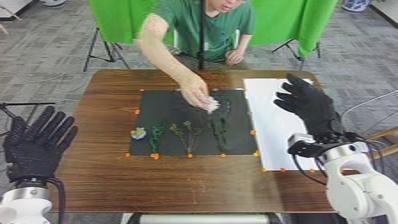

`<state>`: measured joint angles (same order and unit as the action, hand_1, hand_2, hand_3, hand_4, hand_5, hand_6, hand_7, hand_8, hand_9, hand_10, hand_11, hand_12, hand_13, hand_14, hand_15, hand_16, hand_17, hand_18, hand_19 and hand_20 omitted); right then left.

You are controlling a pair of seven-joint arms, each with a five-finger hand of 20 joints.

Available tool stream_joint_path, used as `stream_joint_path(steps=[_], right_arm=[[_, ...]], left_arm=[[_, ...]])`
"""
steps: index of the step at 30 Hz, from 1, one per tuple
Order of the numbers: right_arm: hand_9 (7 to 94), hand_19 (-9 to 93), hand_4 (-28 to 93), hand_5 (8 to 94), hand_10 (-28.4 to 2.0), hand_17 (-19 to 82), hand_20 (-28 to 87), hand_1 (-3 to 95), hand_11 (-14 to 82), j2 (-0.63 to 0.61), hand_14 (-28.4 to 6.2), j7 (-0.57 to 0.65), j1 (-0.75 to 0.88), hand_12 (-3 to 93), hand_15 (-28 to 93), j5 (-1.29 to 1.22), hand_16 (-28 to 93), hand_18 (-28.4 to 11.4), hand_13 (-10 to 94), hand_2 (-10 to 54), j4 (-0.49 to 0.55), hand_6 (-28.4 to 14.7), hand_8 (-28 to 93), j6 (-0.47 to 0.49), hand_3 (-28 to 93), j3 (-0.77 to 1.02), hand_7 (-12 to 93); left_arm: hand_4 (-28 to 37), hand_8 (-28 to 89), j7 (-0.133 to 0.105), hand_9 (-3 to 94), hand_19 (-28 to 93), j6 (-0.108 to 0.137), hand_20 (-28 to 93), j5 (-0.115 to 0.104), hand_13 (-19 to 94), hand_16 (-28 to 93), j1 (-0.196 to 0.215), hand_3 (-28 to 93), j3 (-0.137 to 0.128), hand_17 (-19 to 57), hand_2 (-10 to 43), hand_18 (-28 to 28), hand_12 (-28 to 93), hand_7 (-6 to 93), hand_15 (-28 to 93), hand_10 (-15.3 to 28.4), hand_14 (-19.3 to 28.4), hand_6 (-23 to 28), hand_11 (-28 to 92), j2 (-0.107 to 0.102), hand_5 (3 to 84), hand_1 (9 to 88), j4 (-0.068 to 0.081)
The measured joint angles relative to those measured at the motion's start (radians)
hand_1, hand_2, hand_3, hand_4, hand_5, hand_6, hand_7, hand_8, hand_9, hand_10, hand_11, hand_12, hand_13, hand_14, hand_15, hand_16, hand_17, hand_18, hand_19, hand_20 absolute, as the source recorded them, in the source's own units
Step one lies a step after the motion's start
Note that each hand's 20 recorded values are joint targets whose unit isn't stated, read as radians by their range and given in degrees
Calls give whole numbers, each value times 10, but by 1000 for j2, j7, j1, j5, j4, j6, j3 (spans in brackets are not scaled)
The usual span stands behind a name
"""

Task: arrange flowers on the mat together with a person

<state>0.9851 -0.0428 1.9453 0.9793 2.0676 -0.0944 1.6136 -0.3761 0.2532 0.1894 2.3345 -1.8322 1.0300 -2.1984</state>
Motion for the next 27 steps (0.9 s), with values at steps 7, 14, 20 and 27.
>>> stream_joint_path(steps=[7,14,20,27], right_arm=[[320,317,-220,331,-140,104,133,126,18,4,-127,-5,17,149,41,0,255,-165,269,102,4,-38,-64,17,728,20,78],[317,322,-220,332,-141,101,136,127,18,7,-133,-4,25,149,42,-1,253,-167,266,102,4,-39,-63,24,727,20,77],[317,325,-218,331,-140,99,137,130,19,10,-136,-1,23,150,44,0,255,-168,266,96,1,-40,-63,25,728,17,76],[315,324,-214,329,-139,99,134,142,19,10,-137,9,9,152,43,15,255,-169,265,73,-6,-43,-61,25,727,6,75]], left_arm=[[-283,-81,-2,343,343,1,138,0,197,-55,2,621,-1,-62,171,152,80,86,204,143,116,95,138,0,439,234,-1],[-283,-81,-1,338,344,1,139,1,194,-51,2,630,-1,-63,171,152,79,89,204,144,118,91,138,0,437,229,-1],[-283,-81,2,340,348,1,143,2,218,-46,1,689,-1,-66,163,154,82,98,226,144,131,84,143,1,424,206,-1],[-283,-86,5,339,350,2,143,1,219,-49,1,680,-1,-67,162,156,81,99,229,144,132,82,144,2,417,212,0]])
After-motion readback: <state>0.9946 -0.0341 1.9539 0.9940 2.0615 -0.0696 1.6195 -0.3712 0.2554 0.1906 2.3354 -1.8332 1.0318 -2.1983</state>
